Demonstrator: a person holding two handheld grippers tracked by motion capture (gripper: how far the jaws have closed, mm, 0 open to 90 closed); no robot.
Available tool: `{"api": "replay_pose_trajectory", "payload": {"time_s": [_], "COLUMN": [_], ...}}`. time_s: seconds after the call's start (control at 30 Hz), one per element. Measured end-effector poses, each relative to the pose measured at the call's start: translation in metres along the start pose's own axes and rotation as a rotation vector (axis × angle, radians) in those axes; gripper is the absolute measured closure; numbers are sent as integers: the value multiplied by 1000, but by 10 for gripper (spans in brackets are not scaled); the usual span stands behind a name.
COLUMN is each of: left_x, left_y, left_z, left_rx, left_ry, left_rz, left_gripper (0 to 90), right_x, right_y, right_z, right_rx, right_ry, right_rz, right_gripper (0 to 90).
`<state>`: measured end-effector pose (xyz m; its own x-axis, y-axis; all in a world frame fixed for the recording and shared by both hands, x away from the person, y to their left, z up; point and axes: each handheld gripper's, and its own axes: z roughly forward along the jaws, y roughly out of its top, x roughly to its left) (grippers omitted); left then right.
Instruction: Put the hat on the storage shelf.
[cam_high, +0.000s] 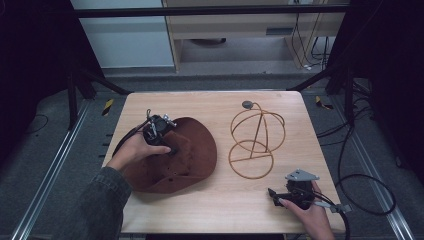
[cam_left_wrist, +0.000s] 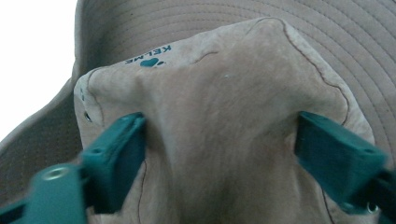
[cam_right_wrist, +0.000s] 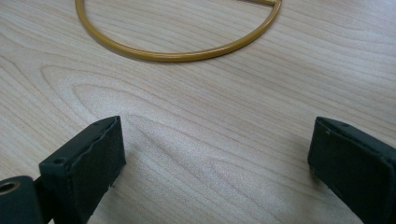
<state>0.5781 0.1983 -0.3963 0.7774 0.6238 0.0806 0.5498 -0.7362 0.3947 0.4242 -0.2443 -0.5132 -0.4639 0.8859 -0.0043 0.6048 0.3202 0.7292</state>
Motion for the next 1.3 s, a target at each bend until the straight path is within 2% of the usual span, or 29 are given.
{"api": "replay_pose_trajectory", "payload": {"time_s": [0.07, 0.13, 0.23, 0.27, 0.3, 0.4, 0.47, 0.5, 0.67, 0.83, 0.87, 0.93, 1.3], "left_x": [0, 1, 2, 3, 3, 2, 2, 3, 4, 7, 7, 8, 10], "left_y": [-1, -2, -4, -5, -7, -10, -11, -12, -12, -13, -13, -14, -11], "left_z": [1, 2, 2, 2, 2, 3, 3, 0, -10, -30, -30, -41, -77], "left_rx": [-2, 16, 10, 7, 13, 5, 0, -19, -38, -81, -81, -117, -191], "left_ry": [-3, -2, 1, -2, 0, -2, -6, -14, -10, 2, 2, 3, 32], "left_rz": [-9, 0, -13, -19, -20, -25, -28, -42, -42, -44, -44, -56, -55], "left_gripper": [305, 414, 606, 606, 717, 811, 837, 843, 872, 885, 885, 885, 886], "right_x": [0, 0, 0, 0, 0, 0, 0, 0, 0, 0, 0, 0, 0], "right_y": [0, 0, 0, 0, 0, 0, 0, 0, 0, 0, 0, 0, 0], "right_z": [0, 0, 0, 0, 0, 0, 0, 0, 0, 0, 0, 0, 0], "right_rx": [0, 0, 0, 0, 0, 0, 0, 0, 1, 0, 0, 0, 0], "right_ry": [0, 0, 0, 0, 0, 0, 0, 0, 0, 0, 0, 0, 0], "right_rz": [0, 0, 0, 0, 0, -1, 0, 0, 1, 0, 0, -1, -1], "right_gripper": [42, 42, 42, 42, 42, 42, 42, 42, 41, 41, 41, 41, 41]}}
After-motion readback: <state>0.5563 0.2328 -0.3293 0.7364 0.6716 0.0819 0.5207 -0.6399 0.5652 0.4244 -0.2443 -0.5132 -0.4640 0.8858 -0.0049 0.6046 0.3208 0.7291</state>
